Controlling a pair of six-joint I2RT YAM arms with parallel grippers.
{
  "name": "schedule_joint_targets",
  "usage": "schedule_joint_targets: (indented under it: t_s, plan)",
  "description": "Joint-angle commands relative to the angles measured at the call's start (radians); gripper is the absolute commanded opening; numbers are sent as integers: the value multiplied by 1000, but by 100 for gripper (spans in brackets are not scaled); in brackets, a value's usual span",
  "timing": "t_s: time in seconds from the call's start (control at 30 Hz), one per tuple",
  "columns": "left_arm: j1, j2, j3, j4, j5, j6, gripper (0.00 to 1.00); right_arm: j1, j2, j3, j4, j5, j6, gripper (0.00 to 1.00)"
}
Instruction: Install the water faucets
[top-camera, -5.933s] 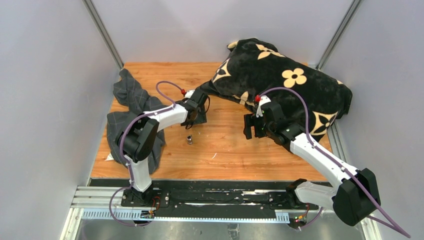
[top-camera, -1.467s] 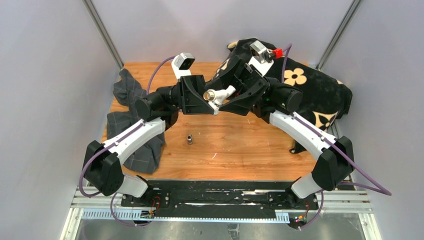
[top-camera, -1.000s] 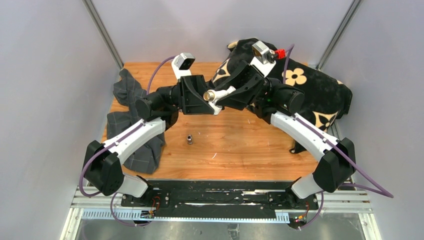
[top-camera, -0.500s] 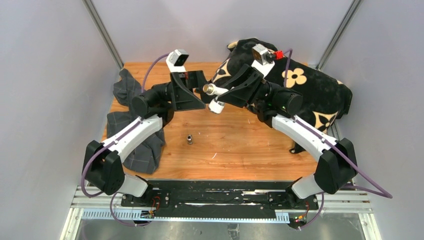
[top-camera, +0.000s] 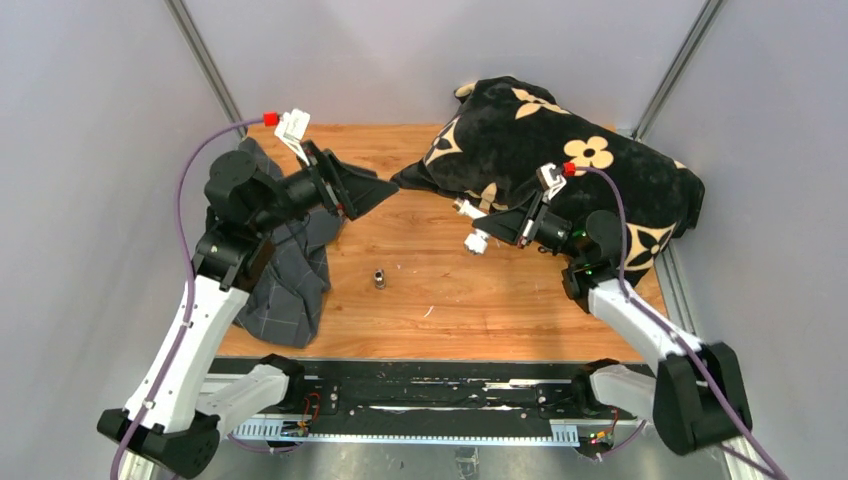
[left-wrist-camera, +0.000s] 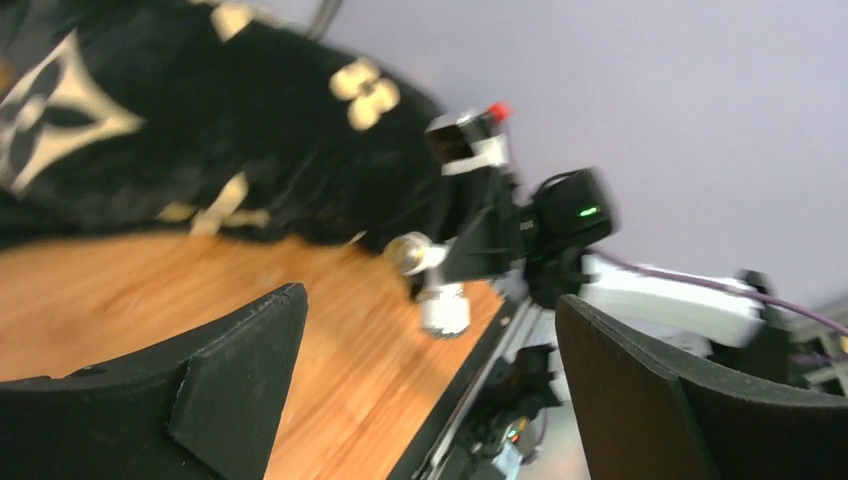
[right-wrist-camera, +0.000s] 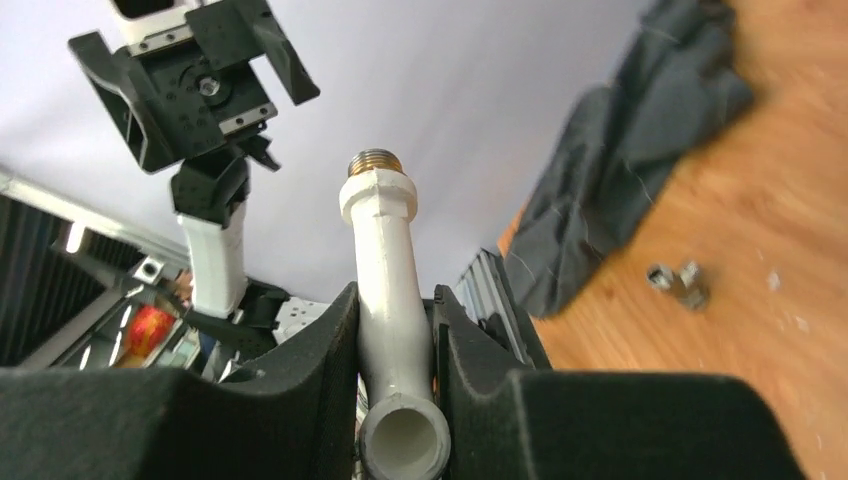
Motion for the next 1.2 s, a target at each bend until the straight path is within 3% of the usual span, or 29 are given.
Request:
schedule_joint_targets:
  t_s: [0.0, 0.07, 0.17, 0.27, 0.33, 0.43, 0.6, 0.8, 0.97, 1.17]
  plan:
    - [0, -31, -138, -236, -221, 106, 98, -3, -225, 32, -776, 105, -476, 1]
    - [-9, -35, -191, -217, -248, 90, 98, 0, -301, 64, -1015, 205, -632, 1]
    - [-66, -26, -236, -211, -306, 105, 98, -7, -310, 139, -1242, 205, -755, 0]
    - [-167, -28, -273, -173, -422, 127, 98, -5, -284, 151, -1308, 152, -775, 1]
    - [-185, -19, -280, -167, -418, 106, 98, -5, -276, 135, -1303, 129, -760, 0]
    - [-190, 65, -244, -197, -229, 149, 98, -5, -268, 120, -1277, 89, -756, 1]
    - [-207, 41, -479, 250, -66, -63, 98, -4, -218, 118, -1245, -72, -764, 1]
    - [-304, 77, -565, 415, -65, -140, 98, 11, -168, 93, -1117, -170, -688, 1]
    - [-316, 136, -593, 587, -4, -269, 97, 35, -132, 66, -993, -227, -630, 1]
    - [-323, 257, -670, 979, 60, -516, 85, 44, -149, 8, -814, -256, -525, 0]
